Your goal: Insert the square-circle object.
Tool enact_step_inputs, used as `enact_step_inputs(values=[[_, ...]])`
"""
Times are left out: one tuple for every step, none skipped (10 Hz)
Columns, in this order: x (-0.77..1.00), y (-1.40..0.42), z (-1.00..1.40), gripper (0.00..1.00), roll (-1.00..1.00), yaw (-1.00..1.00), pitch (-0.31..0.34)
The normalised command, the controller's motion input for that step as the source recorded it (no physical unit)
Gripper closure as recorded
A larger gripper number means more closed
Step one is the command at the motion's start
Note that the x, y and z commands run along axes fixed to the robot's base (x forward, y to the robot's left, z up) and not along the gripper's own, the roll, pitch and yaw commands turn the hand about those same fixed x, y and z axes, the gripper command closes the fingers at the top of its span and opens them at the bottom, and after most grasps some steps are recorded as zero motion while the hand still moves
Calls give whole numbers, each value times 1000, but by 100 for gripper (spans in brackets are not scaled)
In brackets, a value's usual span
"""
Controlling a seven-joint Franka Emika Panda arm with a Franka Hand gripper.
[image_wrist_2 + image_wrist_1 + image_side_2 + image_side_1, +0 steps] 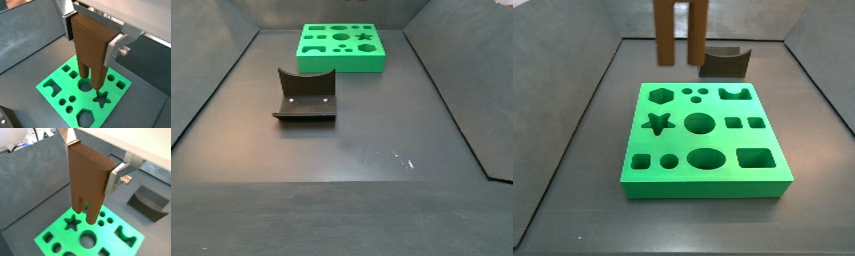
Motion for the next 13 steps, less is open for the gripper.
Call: enact_step_inputs(values=[[-157,-874,-860,100,179,37,-150],[-209,-851,-843,100,179,37,-160],[-209,-857,-843,100,181,29,-161],[-206,-851,-840,100,184,29,-163],[-197,-834,-823,100,193,29,-164],[-197,-831,-817,100,191,31,-167],[-234,-780,-737,100,213,46,-201],[-206,-291,-649,100,126,129,-229],[-157,-51,-480,100,96,206,-184],[-94,0,-414,100,66,231,-161],[0,0,-351,100,77,237,-96],[0,0,-311,100,63,220,-77],[0,-46,-409,100,-3,94,-109]])
